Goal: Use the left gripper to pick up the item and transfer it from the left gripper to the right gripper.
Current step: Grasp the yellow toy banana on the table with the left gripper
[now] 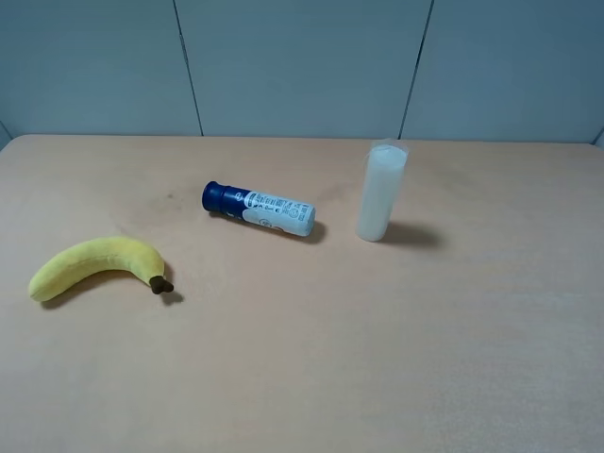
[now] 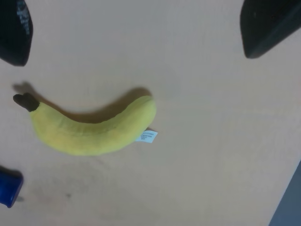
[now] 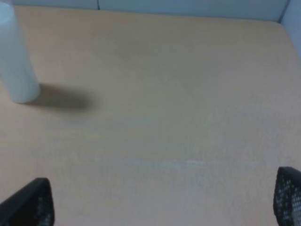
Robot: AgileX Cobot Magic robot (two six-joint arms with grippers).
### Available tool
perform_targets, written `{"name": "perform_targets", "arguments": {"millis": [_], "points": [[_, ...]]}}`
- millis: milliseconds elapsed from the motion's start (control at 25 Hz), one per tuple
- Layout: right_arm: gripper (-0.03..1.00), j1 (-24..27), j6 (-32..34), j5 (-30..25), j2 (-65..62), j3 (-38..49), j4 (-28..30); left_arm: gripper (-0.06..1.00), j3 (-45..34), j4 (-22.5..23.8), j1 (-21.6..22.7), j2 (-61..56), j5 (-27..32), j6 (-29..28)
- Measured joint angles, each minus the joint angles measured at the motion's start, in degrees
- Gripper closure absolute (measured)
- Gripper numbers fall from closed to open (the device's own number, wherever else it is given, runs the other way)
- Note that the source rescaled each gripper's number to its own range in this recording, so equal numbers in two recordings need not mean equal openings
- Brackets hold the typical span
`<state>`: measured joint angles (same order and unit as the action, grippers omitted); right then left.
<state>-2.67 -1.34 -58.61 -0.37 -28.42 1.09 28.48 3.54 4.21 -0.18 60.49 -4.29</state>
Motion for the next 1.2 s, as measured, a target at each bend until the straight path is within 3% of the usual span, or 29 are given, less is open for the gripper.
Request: {"name": "perform_targets", "arguments": {"millis": [840,1040,1200], "points": [[-0.03,0.00,0.00,0.00,0.00,0.00,0.00,0.10,1.26,0.00,0.00,0.42,1.02,0.00],[-0.03,0.00,0.00,0.00,0.00,0.00,0.00,0.10,8.72,1.99,0.00,10.96,6.09,1.46],[-0.03,0.00,0.00,0.00,0.00,0.00,0.00,0.10,14.76,3.90,0.00,24.28,6.70,5.06]]}}
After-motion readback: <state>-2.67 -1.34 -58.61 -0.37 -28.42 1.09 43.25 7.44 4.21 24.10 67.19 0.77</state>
